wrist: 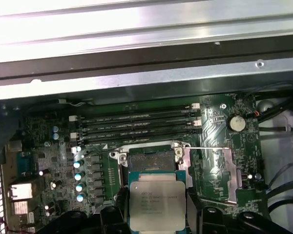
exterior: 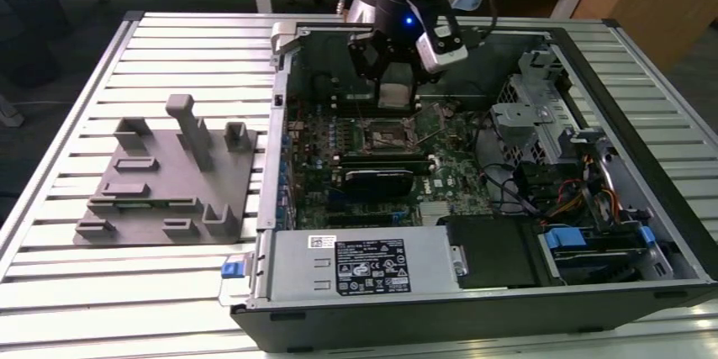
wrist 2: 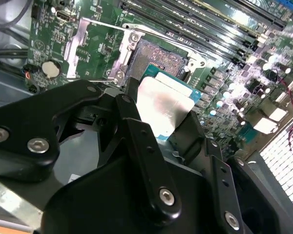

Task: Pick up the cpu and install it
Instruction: 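Place the cpu into insertion slot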

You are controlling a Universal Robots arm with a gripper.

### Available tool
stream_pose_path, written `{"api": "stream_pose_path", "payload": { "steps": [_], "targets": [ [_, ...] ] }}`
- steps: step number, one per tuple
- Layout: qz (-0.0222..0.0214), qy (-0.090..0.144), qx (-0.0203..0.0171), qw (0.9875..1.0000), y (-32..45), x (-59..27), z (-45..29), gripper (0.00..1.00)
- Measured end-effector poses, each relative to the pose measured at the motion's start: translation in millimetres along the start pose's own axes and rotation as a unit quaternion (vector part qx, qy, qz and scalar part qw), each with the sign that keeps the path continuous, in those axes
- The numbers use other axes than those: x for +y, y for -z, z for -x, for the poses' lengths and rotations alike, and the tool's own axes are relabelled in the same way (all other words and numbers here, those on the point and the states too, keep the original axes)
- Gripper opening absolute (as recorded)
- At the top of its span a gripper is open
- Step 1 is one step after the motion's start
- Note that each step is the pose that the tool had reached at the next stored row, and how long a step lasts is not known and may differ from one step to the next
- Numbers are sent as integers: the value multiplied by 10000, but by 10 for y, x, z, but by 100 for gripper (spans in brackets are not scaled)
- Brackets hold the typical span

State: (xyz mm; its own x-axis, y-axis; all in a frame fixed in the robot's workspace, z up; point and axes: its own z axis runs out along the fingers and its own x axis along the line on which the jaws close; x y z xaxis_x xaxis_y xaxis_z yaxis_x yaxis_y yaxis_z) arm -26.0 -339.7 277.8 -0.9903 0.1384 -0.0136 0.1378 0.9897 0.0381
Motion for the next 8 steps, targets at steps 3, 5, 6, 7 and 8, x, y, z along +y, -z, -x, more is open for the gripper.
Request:
{"api": "stream_pose_path", "payload": {
  "steps": [3, 5, 6, 7, 8],
  "targets": [
    [-2, -208, -8, 9998, -1, 0, 0, 55],
    [-5, -354, -13, 9994, -1, 0, 0, 55],
    [-5, -427, -16, 9991, -2, 0, 0, 55],
    [-6, -503, -19, 9987, -2, 0, 0, 55],
    [-8, -585, -22, 9983, -2, 0, 0, 55]
  ]
}}
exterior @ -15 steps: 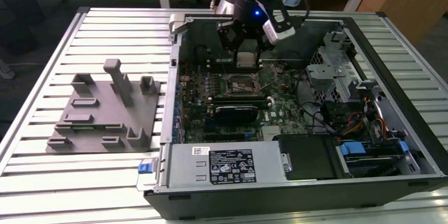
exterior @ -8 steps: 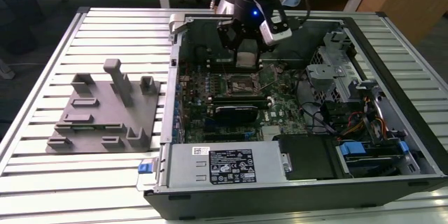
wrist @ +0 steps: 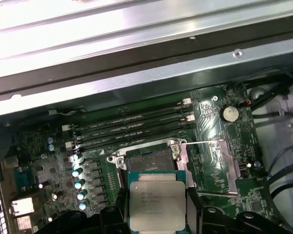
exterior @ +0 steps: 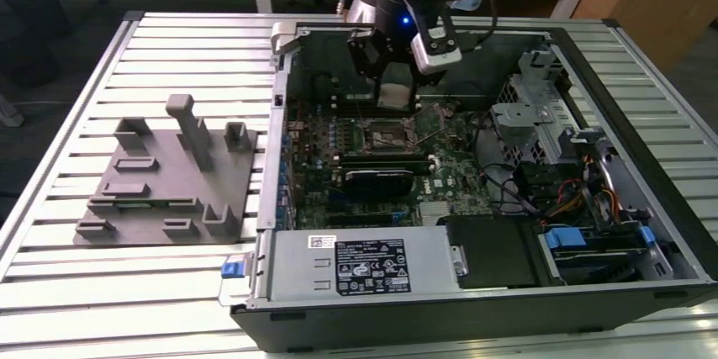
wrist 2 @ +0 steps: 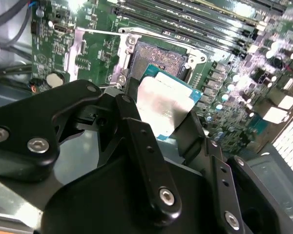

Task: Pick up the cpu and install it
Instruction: 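Place the cpu into insertion slot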

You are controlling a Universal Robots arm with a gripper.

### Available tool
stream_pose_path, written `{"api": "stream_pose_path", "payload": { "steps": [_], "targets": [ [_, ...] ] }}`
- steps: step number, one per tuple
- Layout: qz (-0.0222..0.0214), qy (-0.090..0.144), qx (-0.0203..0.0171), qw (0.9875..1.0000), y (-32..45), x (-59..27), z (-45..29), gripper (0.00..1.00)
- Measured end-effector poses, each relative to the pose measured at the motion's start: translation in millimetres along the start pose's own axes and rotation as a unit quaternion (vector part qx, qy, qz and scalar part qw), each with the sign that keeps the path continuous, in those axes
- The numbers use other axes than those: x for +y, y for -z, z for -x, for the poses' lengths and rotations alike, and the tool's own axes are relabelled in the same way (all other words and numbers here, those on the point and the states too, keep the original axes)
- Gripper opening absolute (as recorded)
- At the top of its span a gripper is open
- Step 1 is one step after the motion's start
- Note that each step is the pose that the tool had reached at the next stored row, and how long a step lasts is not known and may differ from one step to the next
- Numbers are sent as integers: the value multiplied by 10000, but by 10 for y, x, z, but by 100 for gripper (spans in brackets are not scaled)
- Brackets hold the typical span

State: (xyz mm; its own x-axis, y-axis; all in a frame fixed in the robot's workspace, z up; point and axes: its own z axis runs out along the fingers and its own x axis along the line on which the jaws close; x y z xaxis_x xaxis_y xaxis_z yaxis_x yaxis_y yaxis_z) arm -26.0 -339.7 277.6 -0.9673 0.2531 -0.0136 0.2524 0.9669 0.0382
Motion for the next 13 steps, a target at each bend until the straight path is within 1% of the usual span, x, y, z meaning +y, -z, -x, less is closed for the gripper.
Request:
{"api": "stream_pose_path", "payload": {
  "steps": [3, 6, 9, 13],
  "targets": [
    [-3, -240, -9, 9997, -1, 0, 0, 55],
    [-7, -477, -18, 9989, -2, 0, 0, 55],
    [-10, -717, -27, 9974, -2, 0, 0, 55],
    [-14, -1028, -39, 9947, -3, 0, 0, 55]
  ]
}}
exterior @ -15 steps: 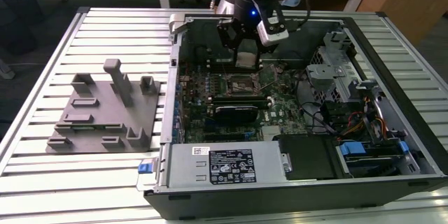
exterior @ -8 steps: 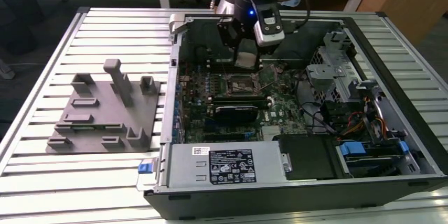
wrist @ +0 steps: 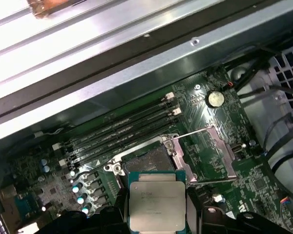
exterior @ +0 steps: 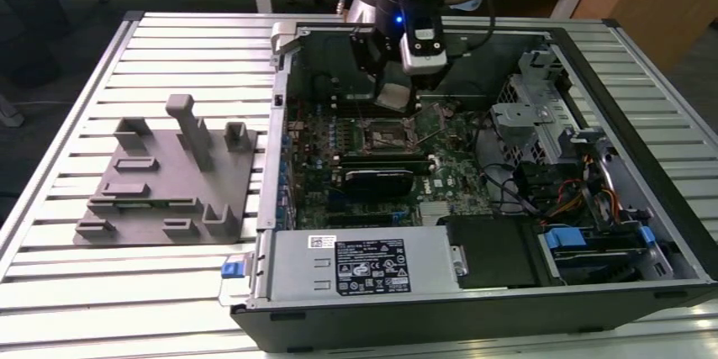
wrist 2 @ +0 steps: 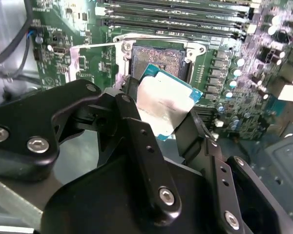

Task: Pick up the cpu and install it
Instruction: 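Place the cpu into insertion slot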

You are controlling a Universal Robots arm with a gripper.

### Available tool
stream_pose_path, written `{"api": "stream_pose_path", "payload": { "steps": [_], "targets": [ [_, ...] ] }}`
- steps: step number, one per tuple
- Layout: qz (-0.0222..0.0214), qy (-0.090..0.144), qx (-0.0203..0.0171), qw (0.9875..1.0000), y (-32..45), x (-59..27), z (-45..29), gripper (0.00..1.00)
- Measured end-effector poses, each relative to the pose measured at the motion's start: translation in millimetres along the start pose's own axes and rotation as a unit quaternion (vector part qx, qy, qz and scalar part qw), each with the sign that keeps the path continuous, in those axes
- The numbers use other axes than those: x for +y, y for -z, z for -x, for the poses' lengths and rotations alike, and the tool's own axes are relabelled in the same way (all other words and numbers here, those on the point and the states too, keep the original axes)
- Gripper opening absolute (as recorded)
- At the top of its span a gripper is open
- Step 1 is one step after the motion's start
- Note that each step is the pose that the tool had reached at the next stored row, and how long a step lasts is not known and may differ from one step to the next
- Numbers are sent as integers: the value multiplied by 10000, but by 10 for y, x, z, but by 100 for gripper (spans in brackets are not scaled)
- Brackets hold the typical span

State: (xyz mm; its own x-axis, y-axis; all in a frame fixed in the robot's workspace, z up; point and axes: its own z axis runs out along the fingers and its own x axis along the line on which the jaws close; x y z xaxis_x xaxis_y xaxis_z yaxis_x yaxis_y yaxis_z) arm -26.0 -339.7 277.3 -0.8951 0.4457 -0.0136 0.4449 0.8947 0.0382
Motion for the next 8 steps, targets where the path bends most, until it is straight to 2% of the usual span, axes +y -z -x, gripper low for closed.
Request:
{"api": "stream_pose_path", "payload": {
  "steps": [4, 8],
  "targets": [
    [-4, -302, -12, 9995, -1, 0, 0, 55],
    [-9, -616, -23, 9981, -2, 0, 0, 55]
  ]
}}
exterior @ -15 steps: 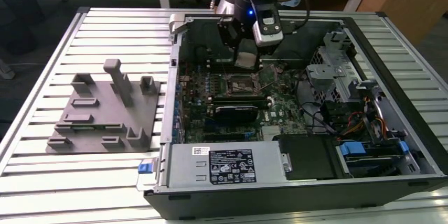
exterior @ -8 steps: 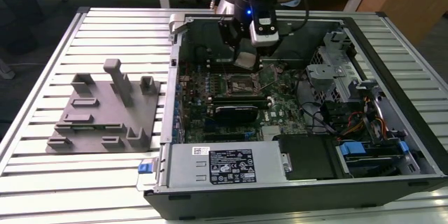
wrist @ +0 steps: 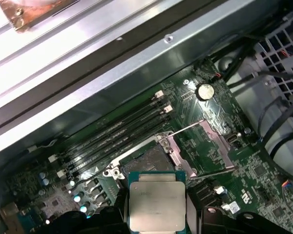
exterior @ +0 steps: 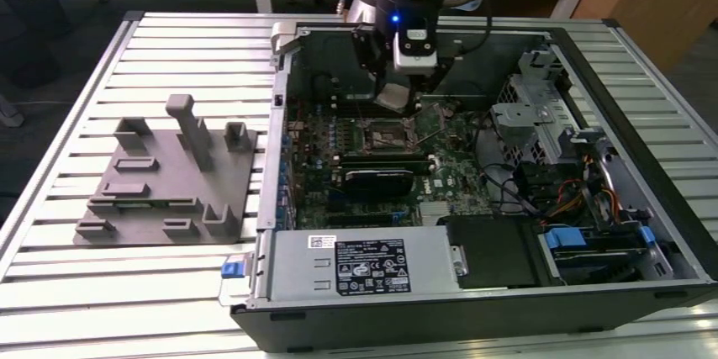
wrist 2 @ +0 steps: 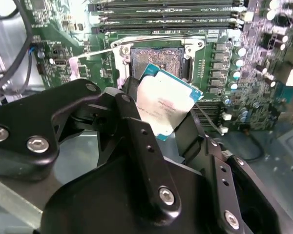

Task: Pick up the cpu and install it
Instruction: 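Place the cpu into insertion slot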

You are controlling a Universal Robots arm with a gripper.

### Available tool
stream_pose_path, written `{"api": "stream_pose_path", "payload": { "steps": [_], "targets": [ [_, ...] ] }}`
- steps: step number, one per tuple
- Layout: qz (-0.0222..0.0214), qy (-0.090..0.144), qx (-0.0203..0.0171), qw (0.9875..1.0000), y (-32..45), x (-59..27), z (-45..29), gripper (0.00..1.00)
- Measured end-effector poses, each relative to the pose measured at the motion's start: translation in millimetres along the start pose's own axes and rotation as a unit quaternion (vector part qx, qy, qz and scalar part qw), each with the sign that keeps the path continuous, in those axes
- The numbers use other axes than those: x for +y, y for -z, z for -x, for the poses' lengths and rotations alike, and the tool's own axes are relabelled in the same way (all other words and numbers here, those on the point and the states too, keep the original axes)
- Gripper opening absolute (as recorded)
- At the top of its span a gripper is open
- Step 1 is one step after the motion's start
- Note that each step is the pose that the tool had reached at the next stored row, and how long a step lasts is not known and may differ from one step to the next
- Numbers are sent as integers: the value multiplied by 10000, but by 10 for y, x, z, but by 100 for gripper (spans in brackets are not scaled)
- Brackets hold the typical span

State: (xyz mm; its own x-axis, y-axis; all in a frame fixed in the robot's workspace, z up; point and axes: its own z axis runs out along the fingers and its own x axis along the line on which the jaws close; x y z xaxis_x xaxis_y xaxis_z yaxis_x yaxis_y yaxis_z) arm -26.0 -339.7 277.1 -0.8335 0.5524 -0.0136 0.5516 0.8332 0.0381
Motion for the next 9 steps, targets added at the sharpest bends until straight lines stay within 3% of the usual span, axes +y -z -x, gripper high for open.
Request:
{"api": "stream_pose_path", "payload": {
  "steps": [4, 9],
  "targets": [
    [-4, -317, -12, 9995, -2, 0, 0, 55],
    [-10, -767, -29, 9971, -10, 0, 0, 55]
  ]
}}
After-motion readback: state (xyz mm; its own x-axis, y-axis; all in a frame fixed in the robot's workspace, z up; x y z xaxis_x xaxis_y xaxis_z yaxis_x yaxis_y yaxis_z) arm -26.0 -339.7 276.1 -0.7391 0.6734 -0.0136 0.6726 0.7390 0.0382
